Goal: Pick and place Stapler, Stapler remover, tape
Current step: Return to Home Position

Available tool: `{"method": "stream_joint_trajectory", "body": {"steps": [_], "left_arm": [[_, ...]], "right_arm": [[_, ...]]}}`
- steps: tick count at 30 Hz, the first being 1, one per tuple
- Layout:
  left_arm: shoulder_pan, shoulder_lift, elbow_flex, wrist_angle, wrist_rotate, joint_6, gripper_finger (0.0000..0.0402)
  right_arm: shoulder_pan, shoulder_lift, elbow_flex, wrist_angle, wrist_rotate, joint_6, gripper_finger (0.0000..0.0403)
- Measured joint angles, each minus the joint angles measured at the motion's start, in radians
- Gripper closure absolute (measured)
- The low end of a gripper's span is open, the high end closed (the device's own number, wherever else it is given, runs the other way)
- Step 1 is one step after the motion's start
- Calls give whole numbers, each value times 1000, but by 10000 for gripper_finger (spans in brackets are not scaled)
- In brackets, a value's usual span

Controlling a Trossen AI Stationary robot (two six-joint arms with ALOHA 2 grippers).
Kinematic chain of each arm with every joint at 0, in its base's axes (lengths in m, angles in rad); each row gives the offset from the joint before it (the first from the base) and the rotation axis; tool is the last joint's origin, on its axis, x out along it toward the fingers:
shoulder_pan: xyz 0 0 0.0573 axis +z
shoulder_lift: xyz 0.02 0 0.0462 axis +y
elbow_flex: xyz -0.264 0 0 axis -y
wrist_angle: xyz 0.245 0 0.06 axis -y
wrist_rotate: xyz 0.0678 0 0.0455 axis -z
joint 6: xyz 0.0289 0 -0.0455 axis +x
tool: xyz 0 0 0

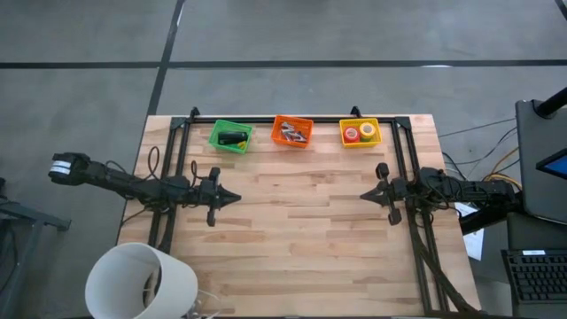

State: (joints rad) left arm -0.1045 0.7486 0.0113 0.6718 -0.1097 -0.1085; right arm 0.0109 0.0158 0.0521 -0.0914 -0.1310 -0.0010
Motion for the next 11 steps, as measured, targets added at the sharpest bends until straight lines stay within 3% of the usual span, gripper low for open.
{"method": "stream_joint_trajectory", "body": {"steps": [11], "left_arm": [[0,0,0,0,0,0,383]], "right_arm": [[0,0,0,0,0,0,394]]}}
